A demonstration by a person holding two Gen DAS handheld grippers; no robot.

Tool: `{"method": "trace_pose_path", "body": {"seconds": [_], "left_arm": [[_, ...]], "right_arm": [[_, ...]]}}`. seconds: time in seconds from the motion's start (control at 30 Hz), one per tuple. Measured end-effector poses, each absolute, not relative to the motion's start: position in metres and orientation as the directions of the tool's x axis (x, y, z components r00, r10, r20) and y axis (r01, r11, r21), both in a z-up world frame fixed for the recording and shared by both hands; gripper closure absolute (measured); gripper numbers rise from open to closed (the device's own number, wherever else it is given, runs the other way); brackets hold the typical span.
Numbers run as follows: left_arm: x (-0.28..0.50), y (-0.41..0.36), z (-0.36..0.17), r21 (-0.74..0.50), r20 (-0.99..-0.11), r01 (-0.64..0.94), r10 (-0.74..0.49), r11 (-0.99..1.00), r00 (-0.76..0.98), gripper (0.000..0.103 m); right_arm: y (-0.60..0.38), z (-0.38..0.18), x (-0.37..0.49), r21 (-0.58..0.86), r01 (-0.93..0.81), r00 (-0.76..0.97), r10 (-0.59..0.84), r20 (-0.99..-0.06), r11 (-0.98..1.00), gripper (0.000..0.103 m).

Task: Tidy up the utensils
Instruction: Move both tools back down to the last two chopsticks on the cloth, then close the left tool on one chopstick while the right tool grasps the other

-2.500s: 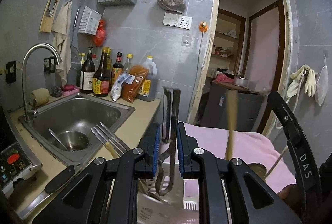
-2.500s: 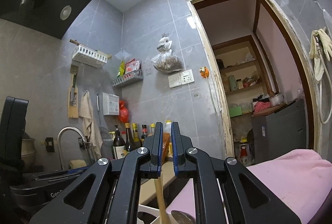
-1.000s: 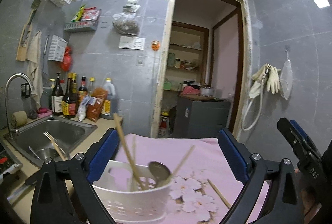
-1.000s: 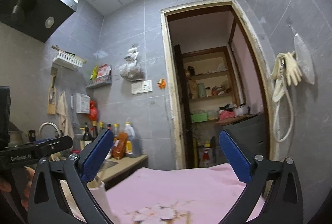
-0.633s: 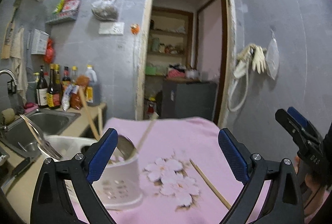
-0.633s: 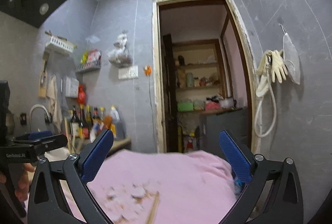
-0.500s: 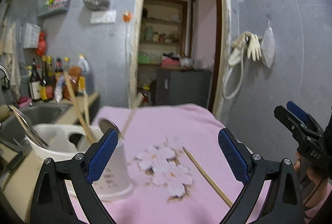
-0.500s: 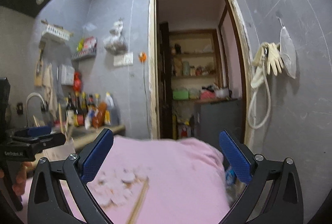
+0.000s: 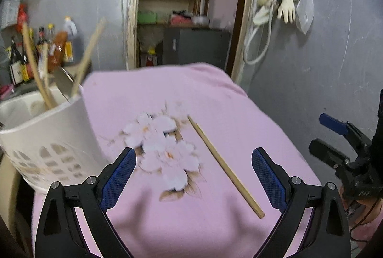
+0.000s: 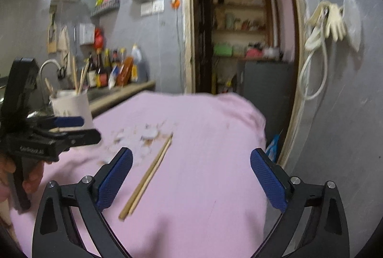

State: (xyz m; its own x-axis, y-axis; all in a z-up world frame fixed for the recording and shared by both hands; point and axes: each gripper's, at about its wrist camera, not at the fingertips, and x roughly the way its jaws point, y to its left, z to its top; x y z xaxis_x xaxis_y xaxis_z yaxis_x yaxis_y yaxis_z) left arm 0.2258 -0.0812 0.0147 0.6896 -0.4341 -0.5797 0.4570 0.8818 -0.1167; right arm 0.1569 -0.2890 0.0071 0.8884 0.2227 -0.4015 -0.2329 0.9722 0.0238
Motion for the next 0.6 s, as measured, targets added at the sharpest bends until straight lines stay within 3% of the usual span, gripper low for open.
{"method": "trace_pose_path", "body": {"seconds": [0.17,0.3,0.4,0.6], "left_arm": [[0.241,-0.091,0.0,-0.152,-0.658,0.479,-0.45,0.864,0.604,0.013],[0.253,-0.1,-0.011,-0.188,-0.717,0.506,-0.47,0.842,0.515,0.037],[0.261,-0.106,-0.021,-0.236,-0.748,0.514,-0.492,0.825,0.447,0.051],[0.277,-0.113,-0.034,-0.319,-0.778,0.5,-0.524,0.805,0.348,0.07]], "right_arm": [[-0.289,-0.01,0.166,0.046,-0.277,0.822,0.262,-0.506,0.96,0.027],[-0.291,-0.021,0.174,0.093,-0.31,0.76,0.306,-0.573,0.946,0.047],[-0.293,-0.028,0.179,0.127,-0.327,0.719,0.334,-0.609,0.936,0.054],[-0.293,-0.033,0.184,0.157,-0.345,0.676,0.361,-0.642,0.925,0.056]]}}
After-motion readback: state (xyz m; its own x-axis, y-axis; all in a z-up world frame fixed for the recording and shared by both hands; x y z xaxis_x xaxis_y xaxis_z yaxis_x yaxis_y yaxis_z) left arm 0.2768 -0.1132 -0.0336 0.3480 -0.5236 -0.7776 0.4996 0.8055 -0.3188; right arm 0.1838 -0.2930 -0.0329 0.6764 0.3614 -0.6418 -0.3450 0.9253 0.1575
